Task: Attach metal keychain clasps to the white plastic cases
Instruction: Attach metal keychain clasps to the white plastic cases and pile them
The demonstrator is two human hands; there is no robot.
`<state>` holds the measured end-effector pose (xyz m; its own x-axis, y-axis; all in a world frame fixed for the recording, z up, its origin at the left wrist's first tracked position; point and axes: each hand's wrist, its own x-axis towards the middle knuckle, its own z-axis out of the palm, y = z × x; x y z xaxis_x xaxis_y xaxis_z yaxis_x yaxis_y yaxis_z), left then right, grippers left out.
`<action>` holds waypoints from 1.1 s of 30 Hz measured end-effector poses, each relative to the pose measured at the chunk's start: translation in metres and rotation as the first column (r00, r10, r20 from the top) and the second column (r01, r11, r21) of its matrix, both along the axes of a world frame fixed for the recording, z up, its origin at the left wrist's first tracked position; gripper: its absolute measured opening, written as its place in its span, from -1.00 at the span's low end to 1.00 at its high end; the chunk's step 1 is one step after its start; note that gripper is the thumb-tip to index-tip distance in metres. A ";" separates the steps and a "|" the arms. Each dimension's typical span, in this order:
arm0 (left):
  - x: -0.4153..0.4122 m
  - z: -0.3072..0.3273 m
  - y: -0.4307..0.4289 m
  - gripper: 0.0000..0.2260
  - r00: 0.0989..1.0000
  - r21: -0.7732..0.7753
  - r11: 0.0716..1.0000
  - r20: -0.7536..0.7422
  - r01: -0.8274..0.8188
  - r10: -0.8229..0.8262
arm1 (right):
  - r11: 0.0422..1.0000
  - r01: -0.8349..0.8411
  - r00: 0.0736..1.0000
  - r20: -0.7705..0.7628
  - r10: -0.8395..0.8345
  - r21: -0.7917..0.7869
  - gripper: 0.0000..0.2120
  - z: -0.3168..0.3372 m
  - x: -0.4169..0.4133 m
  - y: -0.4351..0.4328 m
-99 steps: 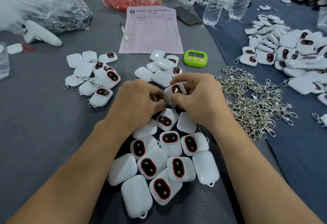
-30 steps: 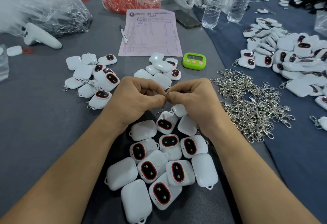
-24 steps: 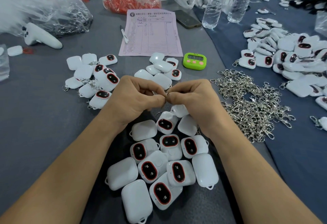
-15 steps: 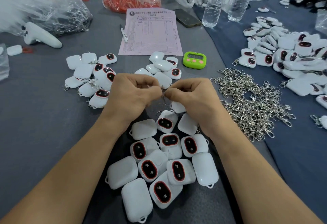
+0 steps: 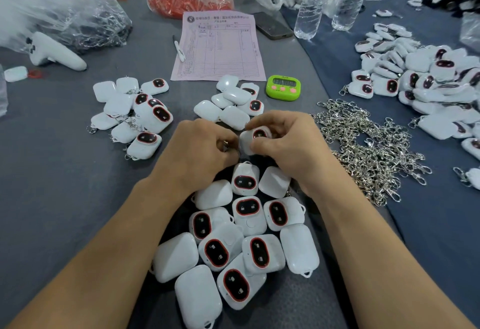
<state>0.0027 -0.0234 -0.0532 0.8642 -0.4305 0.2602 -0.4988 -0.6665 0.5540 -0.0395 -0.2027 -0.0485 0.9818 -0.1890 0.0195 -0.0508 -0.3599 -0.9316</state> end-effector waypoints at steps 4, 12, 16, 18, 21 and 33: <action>0.002 -0.001 0.001 -0.89 1.000 -0.015 1.000 -0.026 0.006 -0.006 | 0.997 0.018 0.999 0.036 -0.015 -0.076 -0.81 -0.002 0.001 0.002; 0.005 -0.005 0.004 -0.86 0.999 -0.026 1.000 -0.040 0.018 -0.019 | 0.981 0.035 0.998 0.060 -0.024 -0.192 -0.84 -0.001 0.000 0.005; 0.006 -0.006 0.004 -0.86 0.999 -0.043 0.999 -0.036 0.024 -0.025 | 0.969 0.008 0.998 0.062 0.007 -0.246 -0.81 0.001 0.000 0.006; 0.005 -0.006 0.004 -0.88 0.999 -0.027 0.999 -0.031 0.020 -0.021 | 0.967 -0.010 0.998 0.052 0.024 -0.255 -0.81 0.002 0.000 0.006; 0.003 -0.006 0.004 -0.89 1.000 0.004 1.000 -0.007 0.010 -0.009 | 0.963 -0.010 0.998 0.054 0.026 -0.269 -0.82 0.000 0.001 0.005; -0.001 -0.005 0.002 -0.93 0.992 -0.076 0.996 0.109 -0.053 0.061 | 0.992 0.020 0.997 -0.070 -0.011 0.128 -0.87 -0.004 0.004 0.006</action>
<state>0.0020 -0.0217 -0.0583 0.8507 -0.3580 0.3849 -0.5225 -0.6558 0.5449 -0.0357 -0.1967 -0.0526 0.9769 -0.2008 -0.0735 -0.1211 -0.2360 -0.9642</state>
